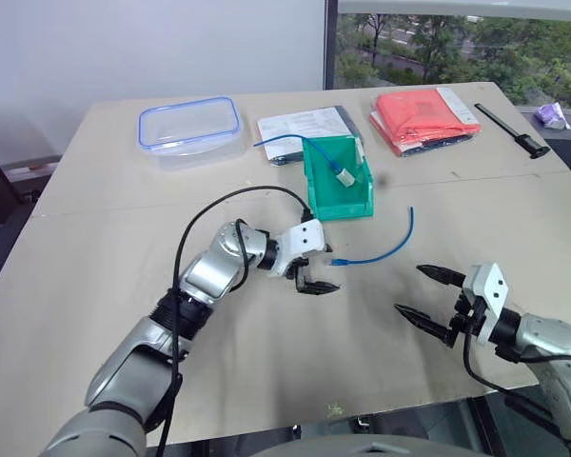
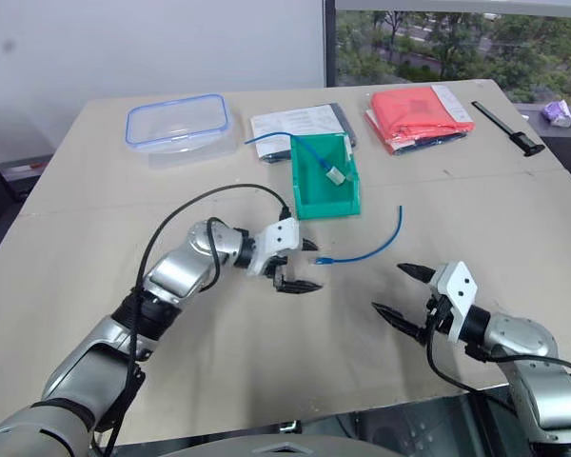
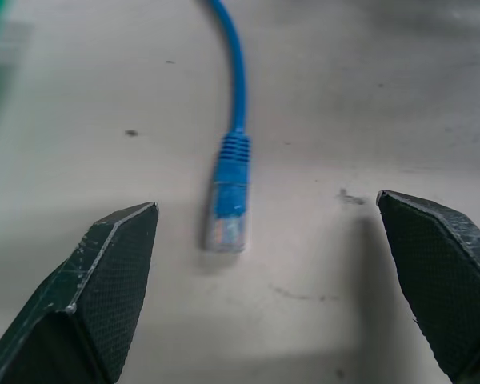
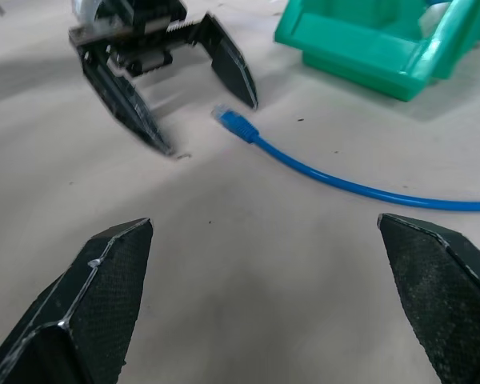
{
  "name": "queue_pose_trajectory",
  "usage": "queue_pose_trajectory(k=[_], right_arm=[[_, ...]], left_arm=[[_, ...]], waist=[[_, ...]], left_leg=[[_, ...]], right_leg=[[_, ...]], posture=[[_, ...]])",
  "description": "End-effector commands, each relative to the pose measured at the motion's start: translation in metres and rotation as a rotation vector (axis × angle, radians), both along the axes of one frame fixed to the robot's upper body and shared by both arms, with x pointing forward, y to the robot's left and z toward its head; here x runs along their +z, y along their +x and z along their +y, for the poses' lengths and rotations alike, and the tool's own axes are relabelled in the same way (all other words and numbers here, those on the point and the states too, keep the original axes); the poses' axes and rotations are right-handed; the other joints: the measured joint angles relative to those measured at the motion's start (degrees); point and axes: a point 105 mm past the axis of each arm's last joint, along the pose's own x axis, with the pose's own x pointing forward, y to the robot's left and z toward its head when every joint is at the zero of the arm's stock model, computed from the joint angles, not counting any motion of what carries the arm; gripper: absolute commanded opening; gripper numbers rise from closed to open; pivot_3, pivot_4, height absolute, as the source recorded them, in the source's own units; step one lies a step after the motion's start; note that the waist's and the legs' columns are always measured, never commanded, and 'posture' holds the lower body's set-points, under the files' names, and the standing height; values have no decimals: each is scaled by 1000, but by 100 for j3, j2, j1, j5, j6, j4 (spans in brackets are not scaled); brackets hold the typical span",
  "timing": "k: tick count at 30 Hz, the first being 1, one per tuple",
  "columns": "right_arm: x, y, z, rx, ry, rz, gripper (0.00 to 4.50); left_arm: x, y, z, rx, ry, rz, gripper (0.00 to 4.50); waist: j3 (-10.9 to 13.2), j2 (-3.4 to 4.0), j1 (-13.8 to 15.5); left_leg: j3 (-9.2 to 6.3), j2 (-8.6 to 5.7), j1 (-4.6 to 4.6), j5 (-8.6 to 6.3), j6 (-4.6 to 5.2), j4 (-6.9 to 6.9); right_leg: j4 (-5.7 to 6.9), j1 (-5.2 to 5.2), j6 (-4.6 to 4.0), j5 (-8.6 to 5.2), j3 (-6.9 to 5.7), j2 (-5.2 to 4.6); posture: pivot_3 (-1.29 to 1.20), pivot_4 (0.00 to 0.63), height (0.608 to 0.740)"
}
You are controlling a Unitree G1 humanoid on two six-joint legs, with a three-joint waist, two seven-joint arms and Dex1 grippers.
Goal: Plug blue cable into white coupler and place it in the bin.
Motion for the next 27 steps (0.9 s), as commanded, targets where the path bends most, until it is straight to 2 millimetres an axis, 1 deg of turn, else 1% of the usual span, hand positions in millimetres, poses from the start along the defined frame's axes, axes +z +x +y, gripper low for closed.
queue_pose_trajectory(k=[1, 4, 6, 8, 9, 10, 13, 16, 18, 21, 24, 27], right_arm=[[15, 0, -3, -39, 9, -58, 4500], [12, -2, -4, -47, 6, -51, 4500], [11, -3, -4, -49, 11, -45, 4500], [9, -5, -3, -45, 20, -26, 4500], [8, -6, -2, -43, 26, -17, 4500], [7, -7, -2, -39, 32, -9, 4500], [7, -10, 1, -15, 67, 40, 4500], [14, -10, 7, 7, 125, 80, 4500], [19, -11, 13, 30, 173, 109, 4500], [29, -9, 25, 66, 261, 139, 4500], [46, -3, 38, 102, 378, 155, 4500], [62, 2, 48, 137, 490, 169, 4500]], left_arm=[[-2, 3, 3, -26, 39, -21, 3684], [-5, 6, 7, -20, 57, -9, 2250], [-6, 5, 8, -20, 53, 10, 1172], [-6, 3, 6, -30, 44, 16, 362], [-5, 3, 5, -33, 35, 15, 191], [-4, 3, 3, -36, 22, 14, 53], [14, -2, -8, -46, -104, 47, 14], [46, -11, -19, -25, -332, 199, 14], [60, -14, -22, -16, -430, 264, 14], [69, -19, -24, -3, -511, 335, 14], [73, -28, -27, -21, -548, 399, 14], [75, -33, -29, -30, -569, 430, 14]], waist=[[-1, -1, 3], [-3, -5, 5], [-3, -5, 1], [-4, -5, 6], [-4, -5, 8], [-4, -5, 8], [-3, -5, 9], [-2, -7, 4], [-2, -8, 1], [-2, -7, -18], [-2, -7, -23], [-2, -8, -25]], left_leg=[[-1, -1, -1, 0, 0, 1], [-2, -2, -4, -1, 1, 0], [-1, -2, -4, -1, 2, -1], [-6, -2, -4, -1, 2, -2], [-7, -2, -5, -1, 2, -2], [-9, -2, -5, -1, 2, -2], [-7, -1, -6, -1, 2, -2], [-8, 0, -12, -1, 2, 1], [-11, 0, -13, -1, 2, 3], [-16, -1, -7, -1, 2, 4], [-22, -1, -6, -1, 1, 4], [-23, -2, -8, -1, 1, 4]], right_leg=[[0, 0, 0, 0, 0, -1], [-1, 1, -4, 7, 1, -3], [-2, 0, 2, 8, 2, -3], [-2, 0, 8, 8, 0, -1], [-2, 0, 8, 8, -2, -1], [-2, 0, 8, 8, -3, -1], [-2, 1, 7, 8, -2, -2], [-2, 0, 8, 9, -2, -6], [-1, 0, 10, 10, -5, -7], [6, 1, 12, 10, -5, -5], [10, 3, 12, 11, -9, -2], [10, 2, 13, 12, -7, -3]], posture=[[0, 150, 736], [0, 150, 736], [0, 150, 736], [0, 150, 736], [0, 150, 736], [0, 150, 736], [0, 150, 736], [0, 150, 736], [0, 150, 736], [0, 150, 736], [0, 150, 736], [0, 150, 736]])
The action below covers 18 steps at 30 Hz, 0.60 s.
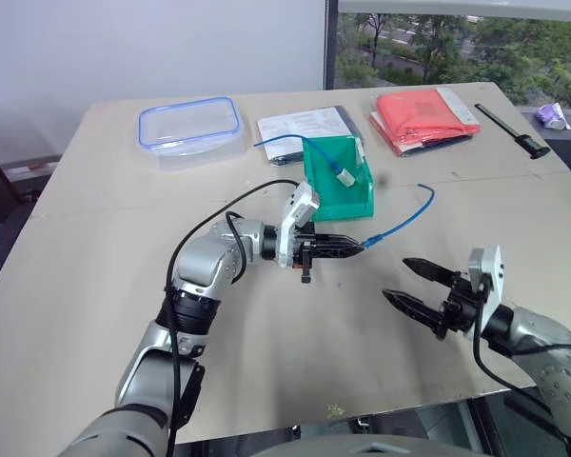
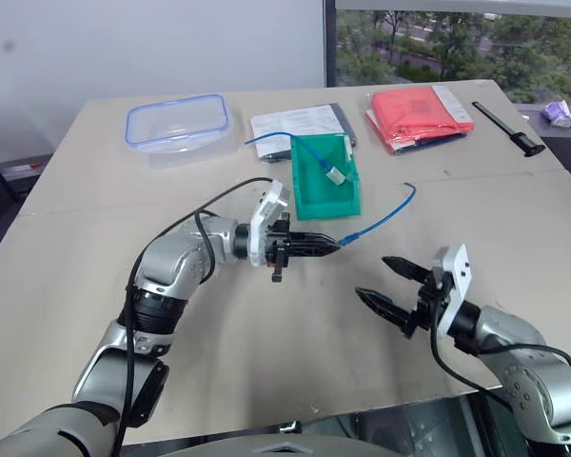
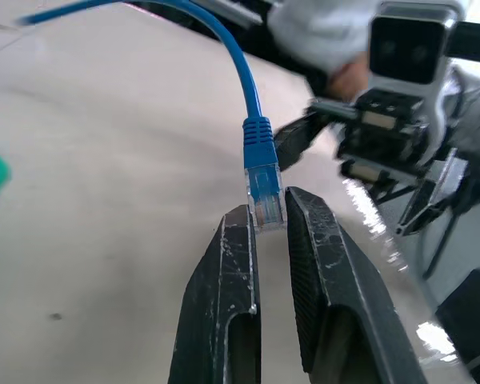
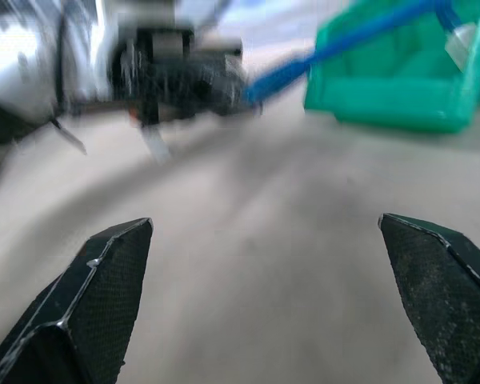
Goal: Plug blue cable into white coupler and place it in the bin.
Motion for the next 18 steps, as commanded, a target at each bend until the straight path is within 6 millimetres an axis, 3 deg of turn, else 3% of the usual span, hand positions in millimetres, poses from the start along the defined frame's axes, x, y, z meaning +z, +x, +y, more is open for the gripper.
queue_pose_trajectory(k=[1, 7, 8, 11, 17, 18], right_arm=[[27, -1, 16, 68, 156, 0, 4500], [41, 0, 31, 153, 262, 60, 4500], [42, 1, 32, 154, 266, 61, 4243], [45, 4, 33, 157, 278, 63, 3184], [42, 1, 37, 198, 260, 97, 253], [41, 0, 37, 201, 259, 101, 76]], left_arm=[[15, -8, -3, -28, -62, -5, 14], [19, -10, -7, -28, -83, 2, 14], [20, -10, -7, -30, -86, 3, 4], [20, -10, -8, -28, -96, 10, 0], [18, -8, -8, -7, -94, 24, 0], [18, -8, -9, -3, -95, 27, 0]], waist=[[0, -1, 5], [0, -1, 20], [0, -1, 18], [0, -1, 18], [0, -1, 9], [0, -1, 9]], left_leg=[[-1, 0, -1, 0, 0, 0], [-3, -2, -5, 0, 0, 0], [-2, -3, -5, 0, 0, 0], [-2, -3, -4, 0, 0, 0], [-2, -3, -5, 0, 0, -1], [-3, -2, -5, 0, 0, -1]], right_leg=[[0, 0, 0, 0, -2, 0], [-3, 0, 0, 1, -4, -3], [-4, 0, 1, 1, -3, -3], [-4, 0, 1, 1, -3, -3], [-4, 0, 1, 1, -3, -1], [-4, 0, 1, 1, -4, -1]], posture=[[0, 150, 736], [0, 150, 736], [0, 150, 736], [0, 150, 736], [0, 150, 736], [0, 150, 736]])
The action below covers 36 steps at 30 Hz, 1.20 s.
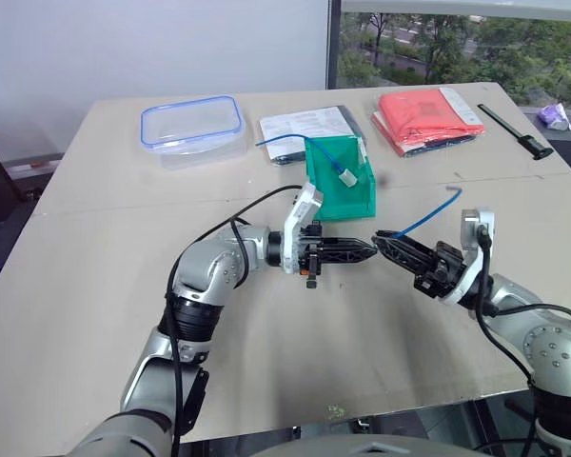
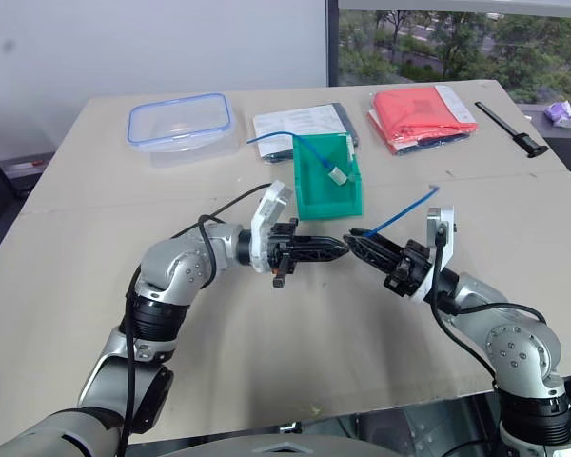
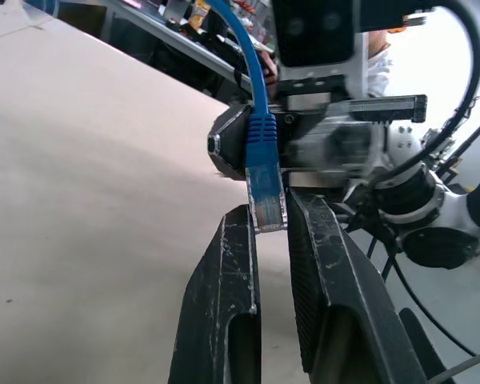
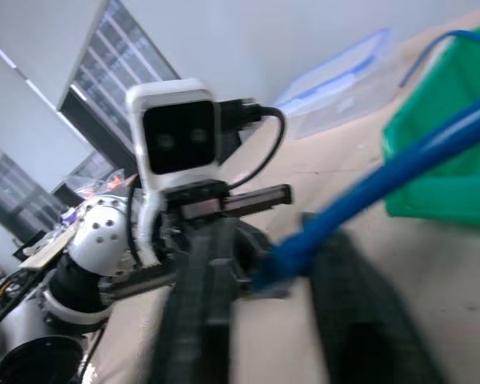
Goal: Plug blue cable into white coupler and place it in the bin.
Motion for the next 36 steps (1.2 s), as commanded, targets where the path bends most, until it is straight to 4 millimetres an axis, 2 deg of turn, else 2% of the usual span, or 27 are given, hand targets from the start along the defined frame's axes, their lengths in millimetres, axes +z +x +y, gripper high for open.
queue_pose_trajectory(k=[1, 3, 5, 6, 8, 10, 13, 16, 19, 23, 26, 29, 31, 34, 35, 36], right_arm=[[12, -15, 16, 116, 25, -37, 76], [13, -14, 17, 118, 33, -34, 76], [16, -12, 17, 114, 47, -34, 0], [17, -11, 16, 111, 53, -34, 0], [19, -9, 13, 101, 61, -35, 0], [20, -6, 8, 82, 57, -37, 0], [19, 5, -7, 27, 41, -38, 0], [18, 14, -20, -20, 18, -47, 0], [18, 29, -33, -90, 3, -67, 0], [19, 49, -44, -180, -17, -109, 0], [18, 57, -44, -197, -20, -119, 0], [12, 58, -39, -181, -42, -126, 0], [10, 58, -36, -176, -48, -128, 0], [8, 57, -33, -175, -46, -127, 0], [7, 56, -32, -174, -45, -125, 0], [6, 56, -32, -172, -44, -124, 0]], left_arm=[[7, 3, -1, 42, -12, -26, 0], [10, 6, -1, 58, -39, -11, 0], [9, -2, -1, 13, -25, -39, 999], [9, -1, -2, 32, -15, -58, 1308], [8, 3, -2, 85, 6, -92, 2238], [9, -5, 2, 77, 26, -122, 3140], [6, -22, 14, 113, 107, -221, 3140], [17, -30, 27, 241, 102, -303, 3140], [37, -29, 50, 525, 44, -410, 3140], [39, -41, 77, 787, 22, -445, 3140], [24, -43, 96, 975, 141, -544, 3140], [-7, -46, 129, 1233, 269, -558, 3140], [-30, -53, 146, 1328, 323, -519, 3140], [-53, -60, 151, 1367, 361, -475, 3982], [-60, -60, 152, 1378, 383, -475, 4463], [-66, -60, 152, 1391, 400, -470, 4463]], waist=[[0, 0, -2], [0, 0, -2], [0, 0, -7], [0, 0, -17], [0, 0, -8], [0, 0, -7], [0, 1, -35], [0, 1, -16], [0, 0, 6], [0, 0, -16], [-1, 1, -10], [-2, 2, -7], [-2, 2, -6], [-1, 1, 10], [-1, 1, 25], [-1, 1, 36]], left_leg=[[0, 0, 0, 0, 0, 0], [-1, 0, 1, 0, 0, 0], [0, 0, 1, 0, 0, 0], [1, 1, 1, 0, 0, 0], [0, 1, 1, 0, 0, -1], [-1, 1, -1, 0, 0, -1], [3, 2, 1, 0, 0, -4], [2, 4, 2, 0, 0, -8], [-2, 5, 0, 0, 0, -6], [5, 3, 6, 0, 0, -6], [6, 2, 8, 0, -1, -6], [10, 2, 13, 0, -1, -9], [10, 3, 10, -1, 0, -10], [10, 5, 9, -1, 0, -10], [8, 4, 6, -1, 0, -9], [8, 3, 5, -1, 0, -8]], right_leg=[[0, 0, 0, 0, 0, 0], [0, 0, 0, 0, 0, 1], [0, 0, 0, 0, 1, 1], [0, 0, 0, 0, 2, 1], [0, 0, 0, 0, 4, 0], [0, 0, 1, 1, 4, 0], [-1, -1, 1, 0, 11, -1], [-4, -1, 0, 0, 24, -4], [-4, 0, 0, 0, 21, -9], [-4, 5, 0, 1, 29, -11], [-4, 5, -1, 1, 29, -8], [-5, 7, -9, -3, 31, -8], [-10, 6, -15, -7, 30, -13], [-11, 4, -25, -12, 26, -36], [-11, 3, -26, -13, 22, -47], [-11, 2, -26, -13, 16, -54]], posture=[[0, 150, 736], [0, 150, 736], [0, 150, 736], [0, 150, 736], [0, 150, 736], [0, 150, 736], [0, 150, 736], [0, 150, 736], [0, 150, 736], [0, 150, 736], [0, 150, 736], [0, 150, 736], [0, 150, 736], [0, 150, 736], [0, 150, 736], [0, 150, 736]])
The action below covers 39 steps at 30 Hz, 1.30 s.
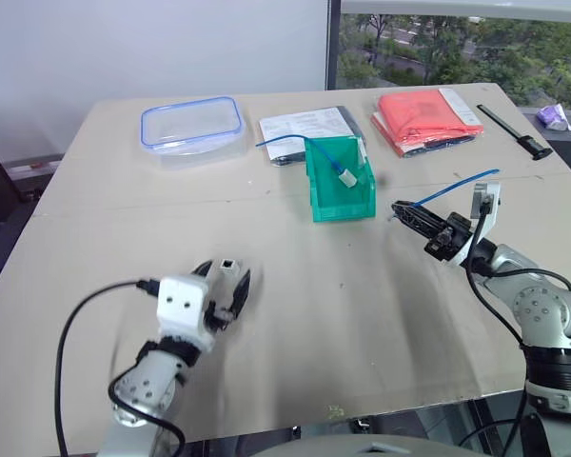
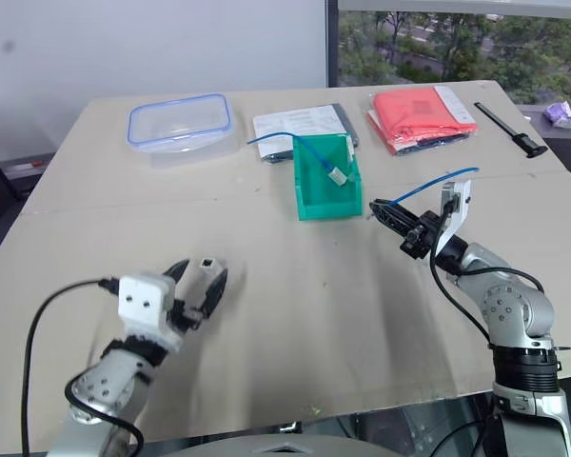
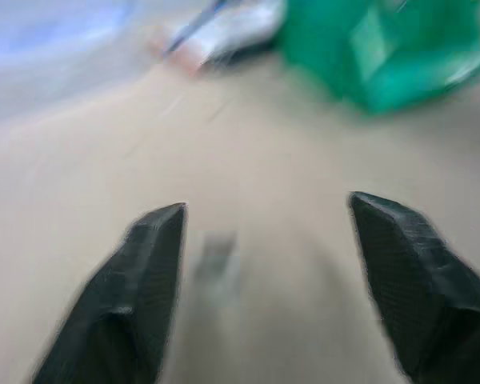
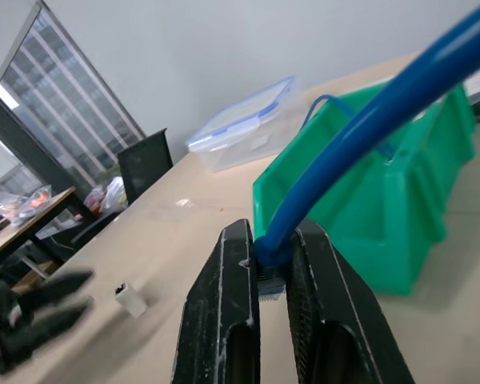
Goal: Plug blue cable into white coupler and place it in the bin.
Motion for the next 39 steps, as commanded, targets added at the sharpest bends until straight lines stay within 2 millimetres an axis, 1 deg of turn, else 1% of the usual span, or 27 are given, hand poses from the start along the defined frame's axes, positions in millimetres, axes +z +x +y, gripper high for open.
queue_pose_trajectory(k=[1, 5, 10, 13, 15, 17, 19, 21, 29, 32, 39], right_arm=[[8, -5, 2, 9, 5, -50, 0], [6, -5, 2, 6, -1, -49, 0], [6, -3, 3, 0, -2, -56, 0], [5, -4, 4, 1, -7, -61, 0], [5, -4, 4, -1, -8, -65, 0], [5, -4, 3, -8, -8, -67, 0], [4, -4, 1, -13, -11, -68, 0], [4, -4, 0, -14, -13, -68, 0], [6, -2, 0, 3, -32, -68, 0], [6, -2, -1, 5, -39, -65, 0], [8, -5, 2, 9, -44, -65, 0]], left_arm=[[0, 4, -2, 36, 42, -60, 4463], [-12, 15, -5, 73, -1, -44, 4463], [-18, 38, -2, 95, -15, -50, 4463], [-20, 45, 0, 108, -15, -52, 4463], [-21, 42, -3, 106, 1, -58, 4463], [-21, 34, -9, 106, 19, -72, 4463], [-23, 27, -4, 192, 13, -71, 4463], [-25, 24, -1, 236, 8, -61, 4463], [-30, 32, -7, 307, 5, -39, 4463], [-33, 32, -13, 295, -5, -28, 4463], [-36, 36, -20, 294, -18, -7, 4463]], waist=[[0, 0, 14], [-1, 0, -9], [-1, 0, -23], [-2, 1, -27], [-2, 1, -36], [-2, 1, -45], [-2, 2, -47], [-2, 2, -41], [-4, 4, -31], [-5, 6, -27], [-9, 14, -11]], left_leg=[[2, 0, 0, 0, 0, 1], [16, -4, -2, 0, 1, 2], [7, -2, -4, -1, 1, -2], [5, 1, -3, -1, 1, -3], [7, 2, -3, -1, 2, -3], [13, 2, -2, -1, 2, -3], [17, 3, -2, -2, 3, -3], [16, 0, -2, -3, 4, -4], [14, -1, -1, -3, 4, -4], [14, -3, -1, -2, 5, -3], [13, -4, 0, -2, 5, -2]], right_leg=[[0, 0, 0, 0, -4, -6], [0, -1, 1, 1, -1, -17], [0, -3, 4, 3, -10, -8], [1, -3, 15, 9, -12, 8], [1, -3, 17, 10, -9, 22], [1, -3, 16, 10, -4, 19], [-1, -3, 14, 8, -1, -7], [-3, -3, 12, 7, -3, -13], [-2, -2, 4, 2, -6, -10], [-2, -2, 5, 3, -7, -11], [-2, -1, 4, 2, -10, -11]], posture=[[0, 150, 736], [0, 150, 736], [0, 150, 736], [0, 150, 736], [0, 150, 736], [0, 150, 736], [0, 150, 736], [0, 150, 736], [0, 150, 736], [0, 150, 736], [0, 150, 736]])
